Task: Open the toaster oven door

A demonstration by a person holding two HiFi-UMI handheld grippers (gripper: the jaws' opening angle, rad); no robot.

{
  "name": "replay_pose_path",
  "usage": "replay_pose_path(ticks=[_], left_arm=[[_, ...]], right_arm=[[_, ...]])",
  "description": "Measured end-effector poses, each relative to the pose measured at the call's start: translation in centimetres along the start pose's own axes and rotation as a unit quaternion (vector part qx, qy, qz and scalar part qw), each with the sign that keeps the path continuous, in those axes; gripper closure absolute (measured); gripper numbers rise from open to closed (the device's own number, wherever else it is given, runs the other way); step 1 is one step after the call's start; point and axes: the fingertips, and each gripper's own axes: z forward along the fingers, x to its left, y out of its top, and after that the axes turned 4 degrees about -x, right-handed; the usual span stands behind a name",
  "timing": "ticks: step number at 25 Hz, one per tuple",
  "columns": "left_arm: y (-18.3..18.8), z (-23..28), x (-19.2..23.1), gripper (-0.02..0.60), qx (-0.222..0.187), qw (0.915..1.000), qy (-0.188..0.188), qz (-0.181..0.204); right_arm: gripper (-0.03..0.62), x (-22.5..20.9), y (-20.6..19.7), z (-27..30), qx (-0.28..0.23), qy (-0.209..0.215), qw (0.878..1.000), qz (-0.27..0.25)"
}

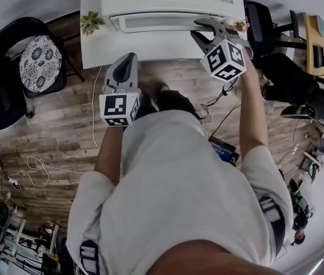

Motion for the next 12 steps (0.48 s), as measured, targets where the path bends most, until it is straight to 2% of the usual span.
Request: replay_pose_path(ticks=[12], left_arm=[[-1.9,-4.1,-4.4,0.565,0.001,0.9977,0.067,-0.006]], right_arm=[[0.476,1.8,-0.2,-1.4,-0.02,-0.041,0.999,-0.02]])
